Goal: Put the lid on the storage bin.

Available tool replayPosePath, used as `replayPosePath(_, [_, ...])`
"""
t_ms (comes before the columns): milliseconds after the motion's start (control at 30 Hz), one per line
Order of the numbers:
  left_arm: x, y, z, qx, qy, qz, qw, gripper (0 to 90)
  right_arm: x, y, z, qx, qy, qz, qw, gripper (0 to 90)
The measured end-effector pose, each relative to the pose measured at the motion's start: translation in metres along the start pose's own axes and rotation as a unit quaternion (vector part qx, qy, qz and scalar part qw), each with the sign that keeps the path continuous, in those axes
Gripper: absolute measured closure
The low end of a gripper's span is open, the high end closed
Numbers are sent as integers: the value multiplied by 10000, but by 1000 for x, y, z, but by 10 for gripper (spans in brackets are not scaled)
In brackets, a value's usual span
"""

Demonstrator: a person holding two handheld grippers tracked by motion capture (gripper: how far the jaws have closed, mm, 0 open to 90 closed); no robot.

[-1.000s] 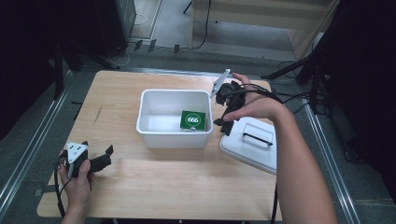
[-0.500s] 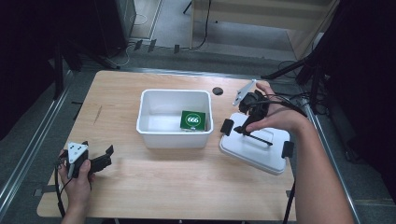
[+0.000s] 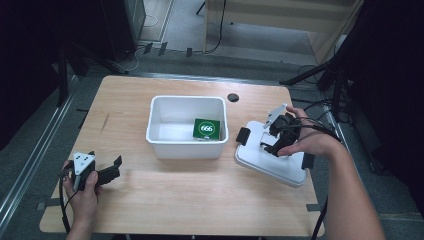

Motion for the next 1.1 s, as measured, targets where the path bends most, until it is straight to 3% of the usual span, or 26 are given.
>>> replayPosePath(400, [0, 1, 0, 25, -1, -17, 10000, 81, 25, -2, -13, 39, -252, -57, 9997, 402])
replayPosePath(633, [0, 1, 1, 31, -5, -23, 10000, 81, 36, -3, -20, 30, -390, -93, 9992, 483])
replayPosePath(867, [0, 1, 0, 33, -7, -22, 10000, 81, 43, -4, -29, 251, -554, -94, 9981, 639])
replayPosePath(1100, [0, 1, 0, 32, -7, -24, 10000, 81, 46, -4, -33, 225, -673, -80, 9974, 753])
Point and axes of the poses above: each handheld gripper's, and its own axes: z roughly backward along the jaws, x roughly out of its underside, y roughly to its right, the point moved 2 cm from there along -z, roughly forward along the jaws, and after that the axes turned 10 degrees about y, right-handed, at the moved point
